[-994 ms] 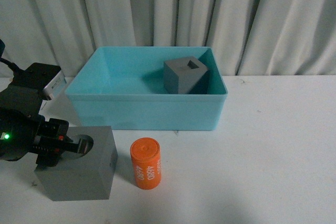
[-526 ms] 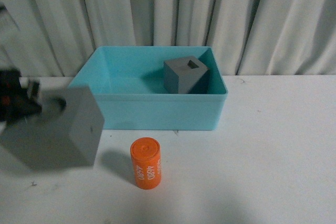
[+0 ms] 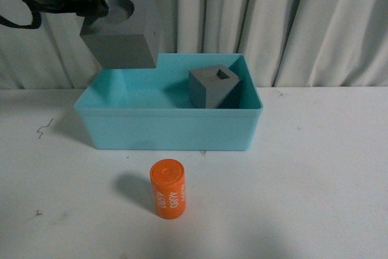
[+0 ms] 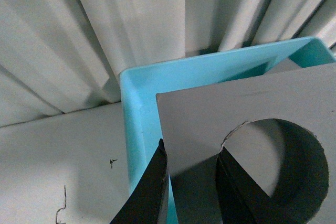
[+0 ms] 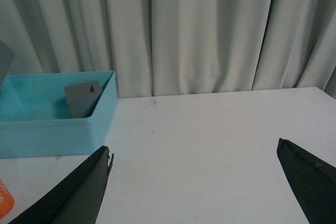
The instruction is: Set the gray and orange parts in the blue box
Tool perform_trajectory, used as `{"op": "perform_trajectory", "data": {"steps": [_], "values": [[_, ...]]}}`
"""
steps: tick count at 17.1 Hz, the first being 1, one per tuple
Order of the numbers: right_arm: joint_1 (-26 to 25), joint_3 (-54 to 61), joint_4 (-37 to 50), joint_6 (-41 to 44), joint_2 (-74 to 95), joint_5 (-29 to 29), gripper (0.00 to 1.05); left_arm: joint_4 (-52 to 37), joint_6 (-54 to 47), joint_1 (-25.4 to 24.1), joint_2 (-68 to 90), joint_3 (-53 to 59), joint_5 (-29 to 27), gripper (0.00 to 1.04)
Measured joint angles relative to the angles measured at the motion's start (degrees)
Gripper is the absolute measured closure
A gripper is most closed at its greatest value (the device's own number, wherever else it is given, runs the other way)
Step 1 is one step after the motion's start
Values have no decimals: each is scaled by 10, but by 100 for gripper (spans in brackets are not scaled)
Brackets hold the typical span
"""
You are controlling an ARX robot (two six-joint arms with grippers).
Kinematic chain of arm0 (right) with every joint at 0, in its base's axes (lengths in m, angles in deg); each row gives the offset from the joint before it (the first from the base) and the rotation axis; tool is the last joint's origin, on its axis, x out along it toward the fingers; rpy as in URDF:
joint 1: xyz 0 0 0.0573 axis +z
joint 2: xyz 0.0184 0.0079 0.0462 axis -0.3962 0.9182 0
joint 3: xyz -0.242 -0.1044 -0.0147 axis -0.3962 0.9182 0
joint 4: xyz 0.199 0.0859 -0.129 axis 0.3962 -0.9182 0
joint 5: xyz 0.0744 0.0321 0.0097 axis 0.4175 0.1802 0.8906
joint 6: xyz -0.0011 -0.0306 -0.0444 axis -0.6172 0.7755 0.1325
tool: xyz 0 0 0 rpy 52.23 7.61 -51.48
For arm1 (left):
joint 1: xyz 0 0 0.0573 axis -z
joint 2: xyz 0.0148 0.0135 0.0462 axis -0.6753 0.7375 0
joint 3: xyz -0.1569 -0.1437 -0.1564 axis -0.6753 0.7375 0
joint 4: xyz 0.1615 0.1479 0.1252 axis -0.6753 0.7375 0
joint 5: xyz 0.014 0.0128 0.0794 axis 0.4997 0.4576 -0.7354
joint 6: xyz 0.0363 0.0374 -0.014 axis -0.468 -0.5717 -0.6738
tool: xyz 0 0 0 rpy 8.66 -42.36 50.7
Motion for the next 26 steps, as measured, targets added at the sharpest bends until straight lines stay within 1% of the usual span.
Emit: {"op": "perform_trajectory", "data": {"steps": [1, 2, 4, 8, 16, 17, 20, 23, 24, 25, 26], "values": [[0, 0, 0, 0, 0, 0, 6, -15, -17, 4, 31, -21, -10, 84], [0, 0, 0, 0, 0, 0, 6, -4, -21, 7, 47, -36, -20, 84], [0, 0, 0, 0, 0, 0, 6, -15, -46, 8, 81, -48, -29, 84], [0, 0, 0, 0, 0, 0, 6, -20, -89, 0, 163, -70, -63, 85], [0, 0, 0, 0, 0, 0, 6, -35, -115, -7, 193, -82, -69, 85], [0, 0, 0, 0, 0, 0, 6, -35, -115, -7, 193, -82, -70, 82], [0, 0, 0, 0, 0, 0, 6, -33, -115, -7, 195, -82, -68, 68], [0, 0, 0, 0, 0, 0, 6, -37, -115, -7, 195, -82, -69, 57], [0, 0, 0, 0, 0, 0, 6, -37, -114, -8, 195, -82, -69, 52], [0, 0, 0, 0, 0, 0, 6, -36, -114, -8, 195, -82, -69, 50], [0, 0, 0, 0, 0, 0, 6, -27, -108, -10, 194, -82, -67, 41]]}}
